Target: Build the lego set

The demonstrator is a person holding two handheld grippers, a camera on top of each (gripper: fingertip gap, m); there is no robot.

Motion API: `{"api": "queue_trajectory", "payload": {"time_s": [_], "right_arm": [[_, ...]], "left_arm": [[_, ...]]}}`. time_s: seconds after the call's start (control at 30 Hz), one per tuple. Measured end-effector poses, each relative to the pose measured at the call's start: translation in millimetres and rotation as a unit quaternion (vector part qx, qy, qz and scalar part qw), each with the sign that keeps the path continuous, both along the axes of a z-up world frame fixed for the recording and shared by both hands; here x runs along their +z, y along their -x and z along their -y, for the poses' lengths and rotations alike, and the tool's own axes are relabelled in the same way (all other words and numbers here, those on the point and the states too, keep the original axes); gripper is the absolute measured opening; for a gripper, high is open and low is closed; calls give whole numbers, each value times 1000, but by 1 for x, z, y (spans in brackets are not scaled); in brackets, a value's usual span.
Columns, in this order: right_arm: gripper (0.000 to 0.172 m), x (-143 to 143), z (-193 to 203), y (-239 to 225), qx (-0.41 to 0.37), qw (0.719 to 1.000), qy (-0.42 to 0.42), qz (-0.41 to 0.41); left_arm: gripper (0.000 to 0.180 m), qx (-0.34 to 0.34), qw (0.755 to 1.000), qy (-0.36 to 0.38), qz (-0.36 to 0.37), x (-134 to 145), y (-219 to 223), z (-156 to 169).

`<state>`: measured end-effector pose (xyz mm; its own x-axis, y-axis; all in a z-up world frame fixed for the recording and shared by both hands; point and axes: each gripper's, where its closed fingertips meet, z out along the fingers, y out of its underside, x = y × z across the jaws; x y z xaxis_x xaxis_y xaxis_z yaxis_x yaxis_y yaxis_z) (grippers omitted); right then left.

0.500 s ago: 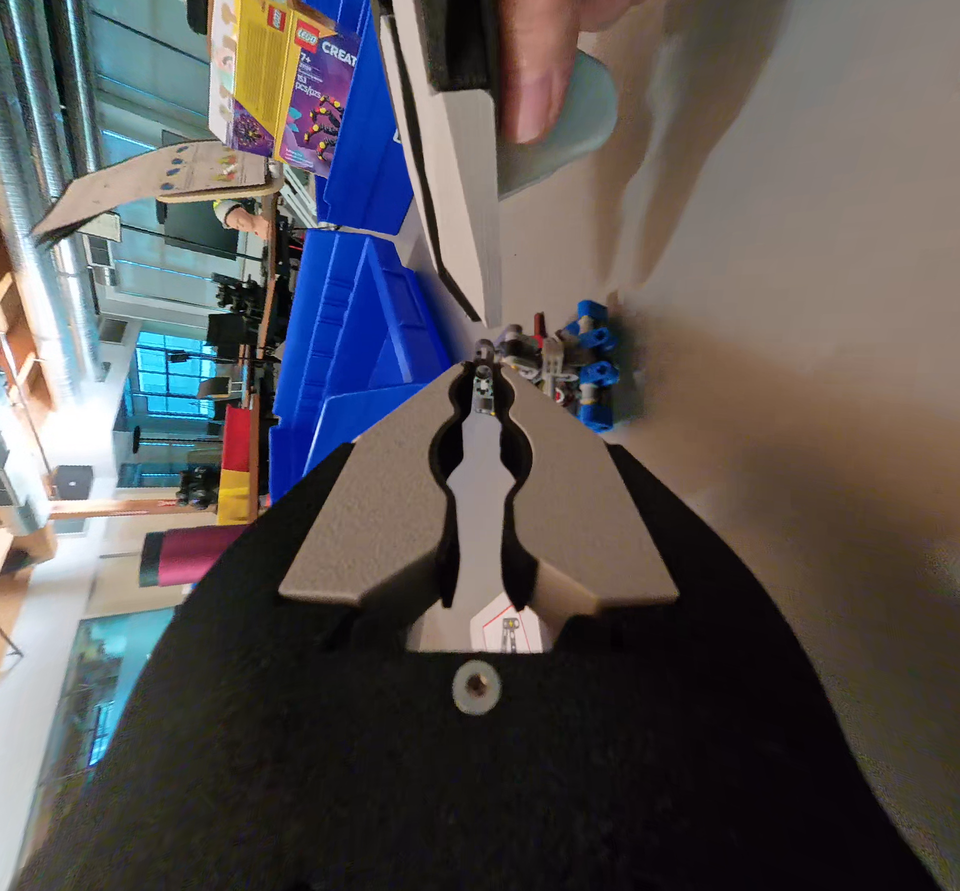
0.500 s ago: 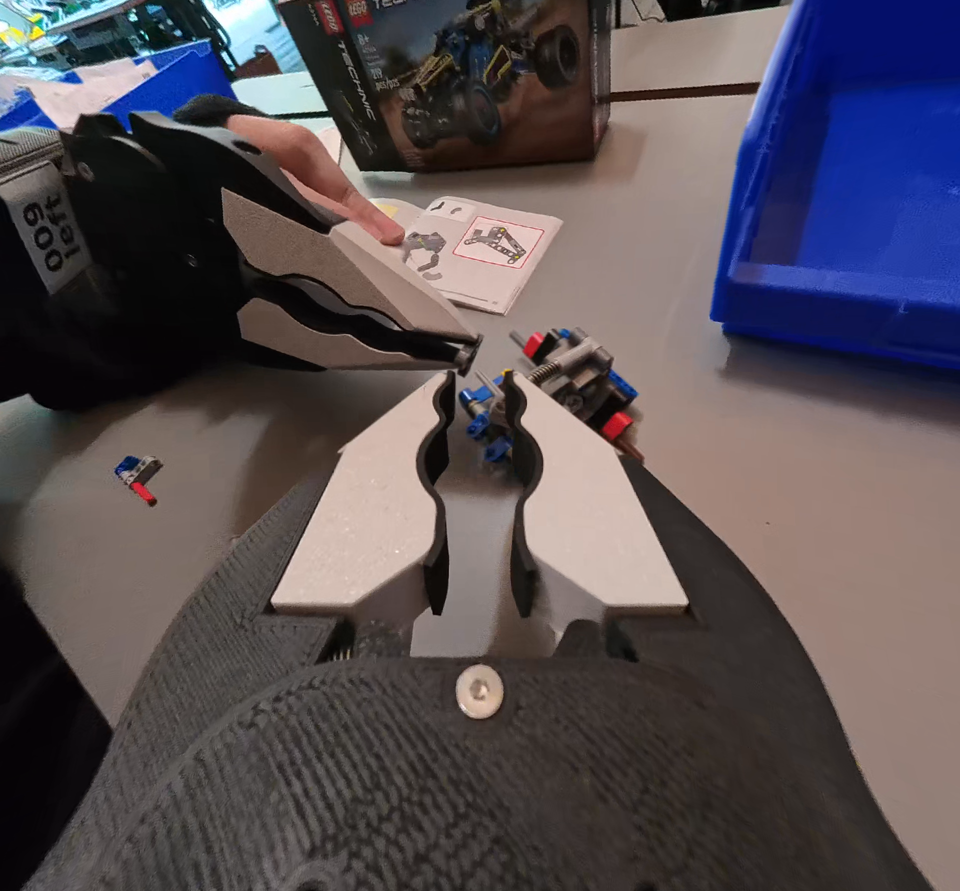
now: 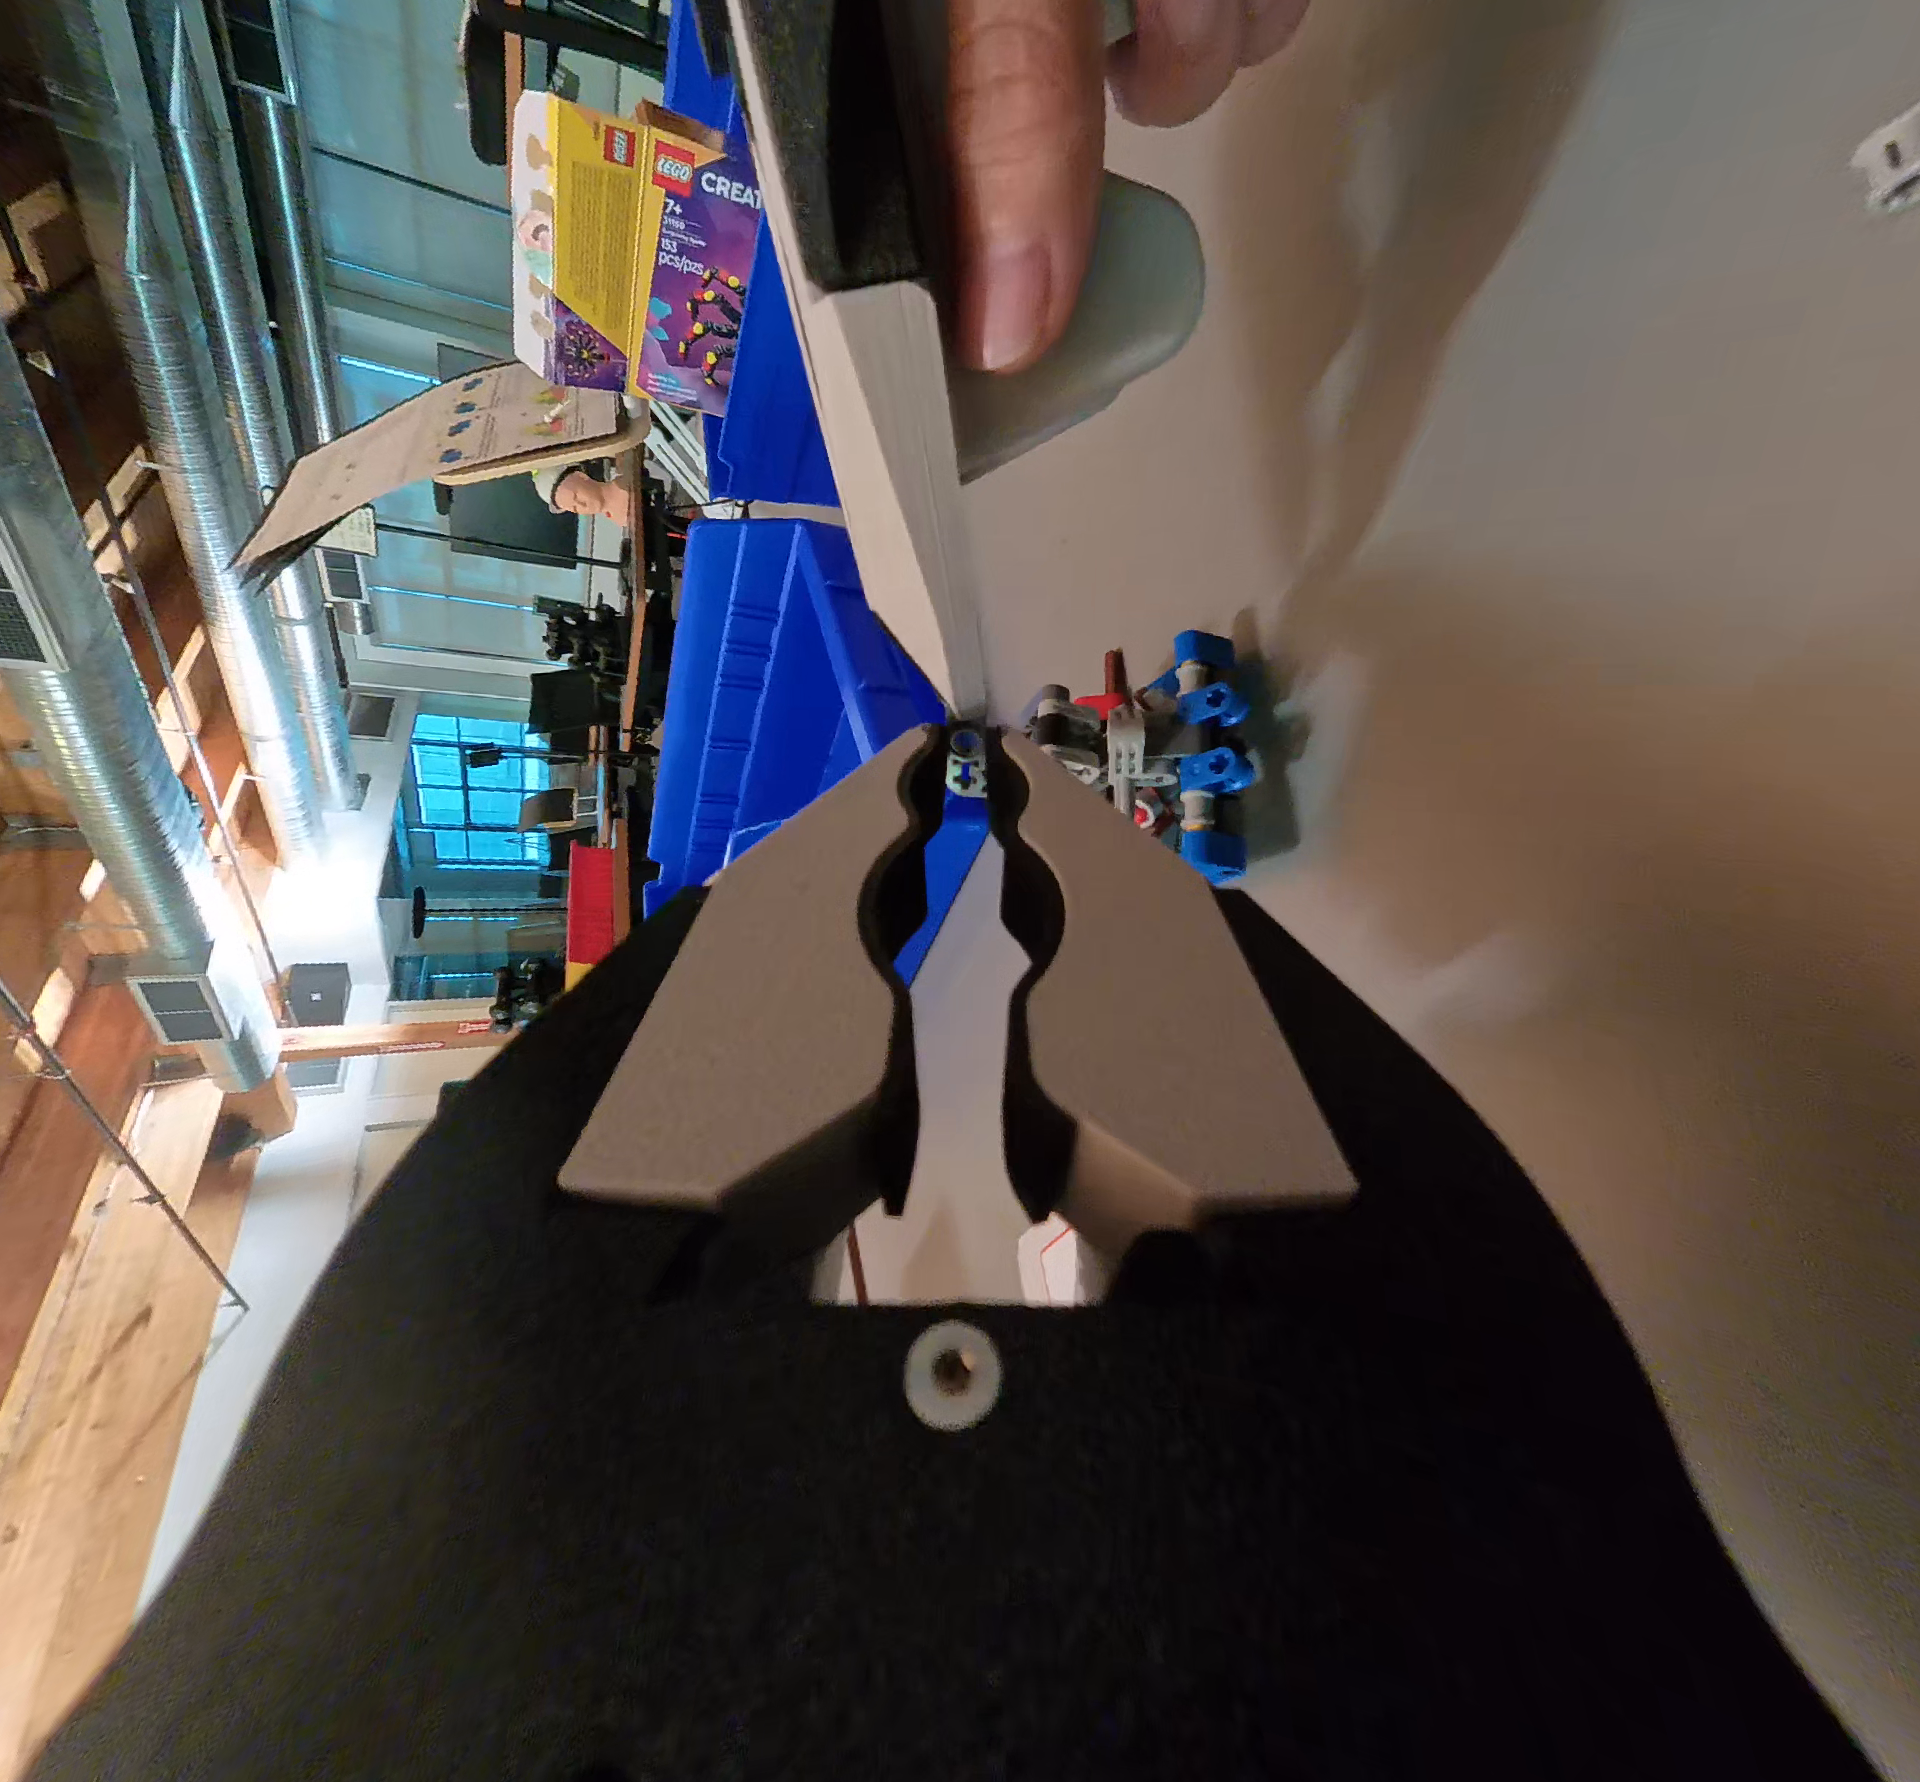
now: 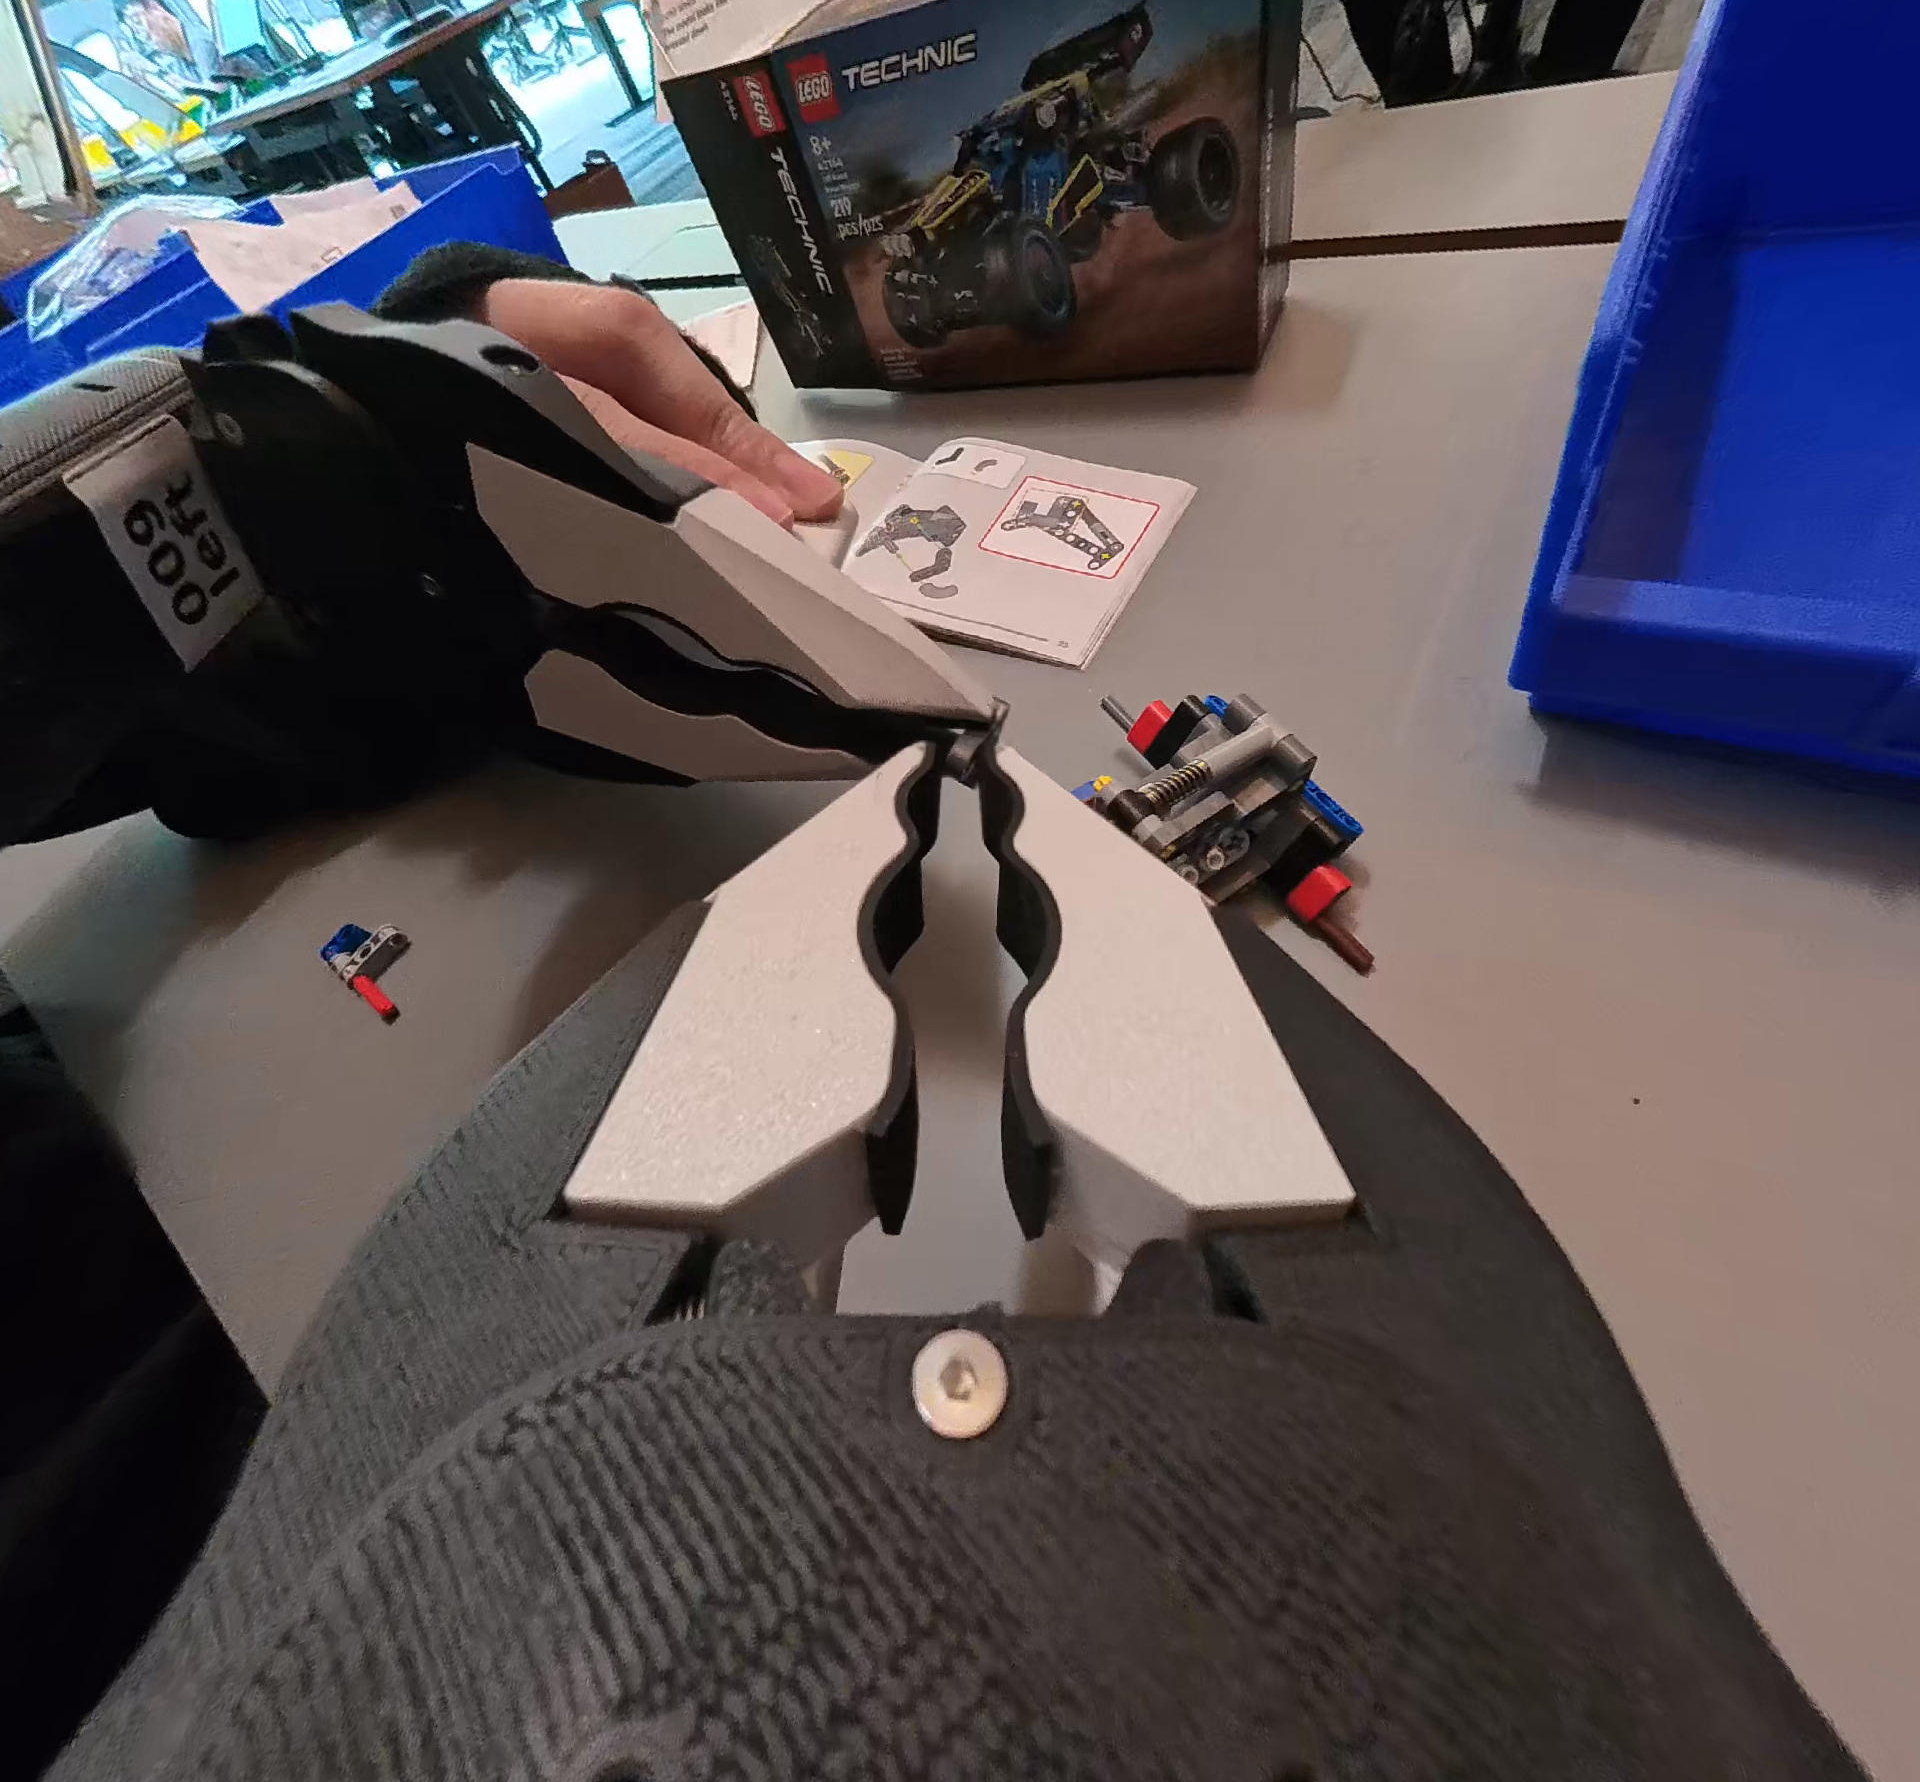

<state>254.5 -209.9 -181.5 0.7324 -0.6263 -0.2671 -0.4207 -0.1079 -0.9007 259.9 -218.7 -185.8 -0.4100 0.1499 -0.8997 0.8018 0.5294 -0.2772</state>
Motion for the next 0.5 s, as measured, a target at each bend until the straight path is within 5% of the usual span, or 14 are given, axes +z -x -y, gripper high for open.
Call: {"api": "queue_trajectory", "payload": {"time_s": [0.5], "right_arm": [[1, -1, -1, 1, 10, 999, -42, -31]], "left_arm": [[9, -39, 999, 12, -23, 0, 8, 0]]}}
